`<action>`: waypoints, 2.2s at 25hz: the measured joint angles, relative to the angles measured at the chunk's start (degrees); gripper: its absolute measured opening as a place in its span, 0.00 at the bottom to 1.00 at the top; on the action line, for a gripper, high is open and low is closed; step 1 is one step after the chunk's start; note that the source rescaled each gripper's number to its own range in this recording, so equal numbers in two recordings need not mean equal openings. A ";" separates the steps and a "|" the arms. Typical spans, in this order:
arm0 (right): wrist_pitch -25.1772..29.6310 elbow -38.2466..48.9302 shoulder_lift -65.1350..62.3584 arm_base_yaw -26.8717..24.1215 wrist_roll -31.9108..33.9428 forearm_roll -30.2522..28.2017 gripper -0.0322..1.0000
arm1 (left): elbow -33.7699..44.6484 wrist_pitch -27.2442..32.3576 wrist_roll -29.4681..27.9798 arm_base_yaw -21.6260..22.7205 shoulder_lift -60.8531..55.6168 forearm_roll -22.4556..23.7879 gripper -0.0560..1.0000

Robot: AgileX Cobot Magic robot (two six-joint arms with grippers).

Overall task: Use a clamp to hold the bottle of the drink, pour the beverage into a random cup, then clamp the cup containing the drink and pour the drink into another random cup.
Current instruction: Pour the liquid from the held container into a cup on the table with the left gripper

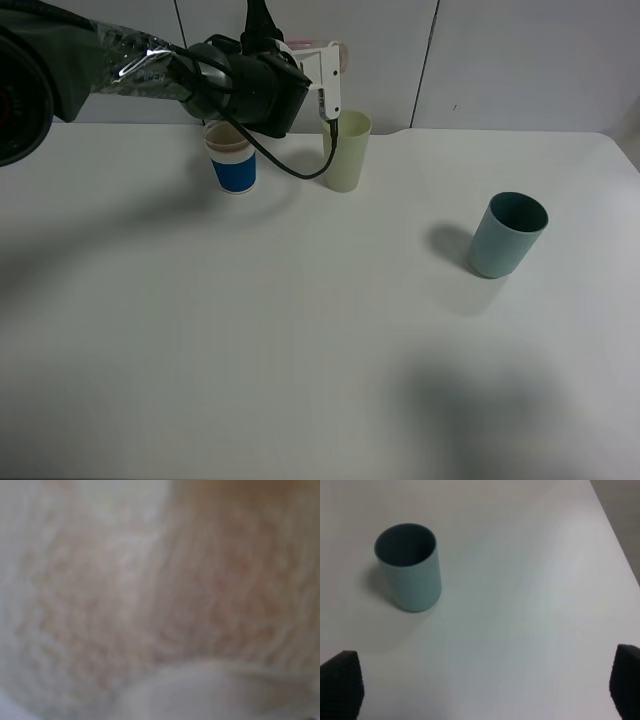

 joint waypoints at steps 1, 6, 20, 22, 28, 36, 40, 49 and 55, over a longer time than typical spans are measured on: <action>0.00 0.00 0.00 0.00 0.00 0.00 0.97 | 0.00 0.00 0.00 0.00 0.00 0.26 0.05; 0.00 0.00 0.00 0.00 0.00 0.00 0.97 | 0.00 0.00 0.00 0.00 0.00 2.13 0.05; 0.00 0.00 0.00 0.00 0.00 0.00 0.97 | 0.00 0.00 0.00 0.00 0.00 5.22 0.05; 0.00 0.00 0.00 0.00 0.00 0.00 0.97 | 0.00 0.00 0.04 0.00 0.00 5.23 0.05; 0.00 0.00 0.00 0.00 0.00 0.00 0.97 | 0.00 -0.04 0.04 0.00 0.00 5.30 0.05; 0.00 0.00 0.00 0.00 0.00 0.00 0.97 | 0.07 -0.06 0.04 0.00 0.00 5.69 0.05; 0.00 0.00 0.00 0.00 0.00 0.00 0.97 | 1.53 0.00 0.04 0.00 0.00 6.70 0.05; 0.00 0.00 0.00 0.00 0.00 0.00 0.97 | 4.85 0.07 0.04 0.29 -0.10 8.86 0.05; 0.00 0.00 0.00 0.00 0.00 0.00 0.97 | 5.82 0.11 -0.07 0.47 -0.78 10.85 0.05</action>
